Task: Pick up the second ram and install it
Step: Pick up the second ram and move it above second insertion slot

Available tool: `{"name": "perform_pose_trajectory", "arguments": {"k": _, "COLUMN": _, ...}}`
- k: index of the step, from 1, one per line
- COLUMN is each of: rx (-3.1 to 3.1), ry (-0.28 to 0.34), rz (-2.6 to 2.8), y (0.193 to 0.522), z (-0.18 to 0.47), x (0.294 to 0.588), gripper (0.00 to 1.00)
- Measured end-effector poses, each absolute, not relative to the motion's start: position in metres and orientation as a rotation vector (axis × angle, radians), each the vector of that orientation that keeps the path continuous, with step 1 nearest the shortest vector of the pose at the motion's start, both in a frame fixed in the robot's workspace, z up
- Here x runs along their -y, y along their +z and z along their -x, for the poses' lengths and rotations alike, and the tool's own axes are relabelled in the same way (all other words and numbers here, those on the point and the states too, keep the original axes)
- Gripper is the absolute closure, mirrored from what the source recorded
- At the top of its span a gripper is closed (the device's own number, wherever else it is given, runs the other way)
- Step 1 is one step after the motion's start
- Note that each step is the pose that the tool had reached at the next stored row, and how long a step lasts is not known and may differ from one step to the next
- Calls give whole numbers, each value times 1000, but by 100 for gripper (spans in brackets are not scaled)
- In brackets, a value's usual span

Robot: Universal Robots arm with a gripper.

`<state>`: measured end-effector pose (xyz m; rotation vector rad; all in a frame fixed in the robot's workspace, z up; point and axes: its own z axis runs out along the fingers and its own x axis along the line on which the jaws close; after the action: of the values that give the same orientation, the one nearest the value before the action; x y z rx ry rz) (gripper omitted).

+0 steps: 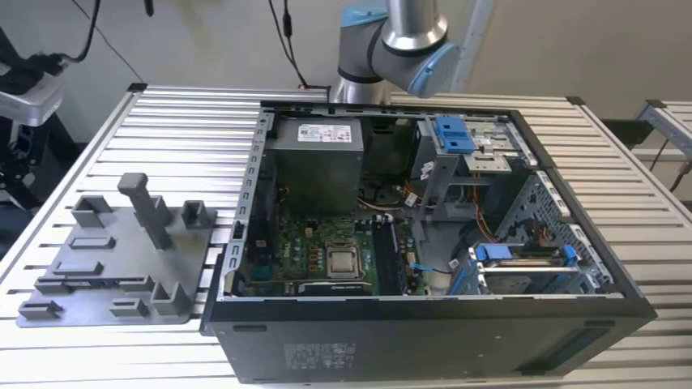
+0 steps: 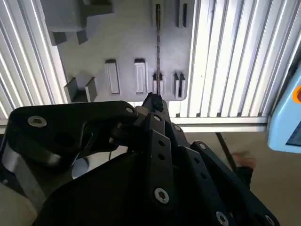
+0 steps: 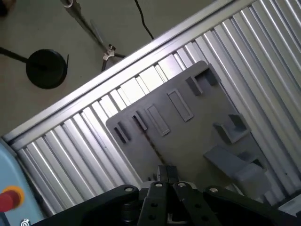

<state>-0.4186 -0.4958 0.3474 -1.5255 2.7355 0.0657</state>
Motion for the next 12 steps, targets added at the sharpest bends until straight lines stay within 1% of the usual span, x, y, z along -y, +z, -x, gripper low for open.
{"name": "perform_pose_trajectory", "arguments": {"k": 12, "rx": -2538, "ry": 43, "rz": 1801, "y": 344, "z": 419, "x": 496, "gripper": 89}}
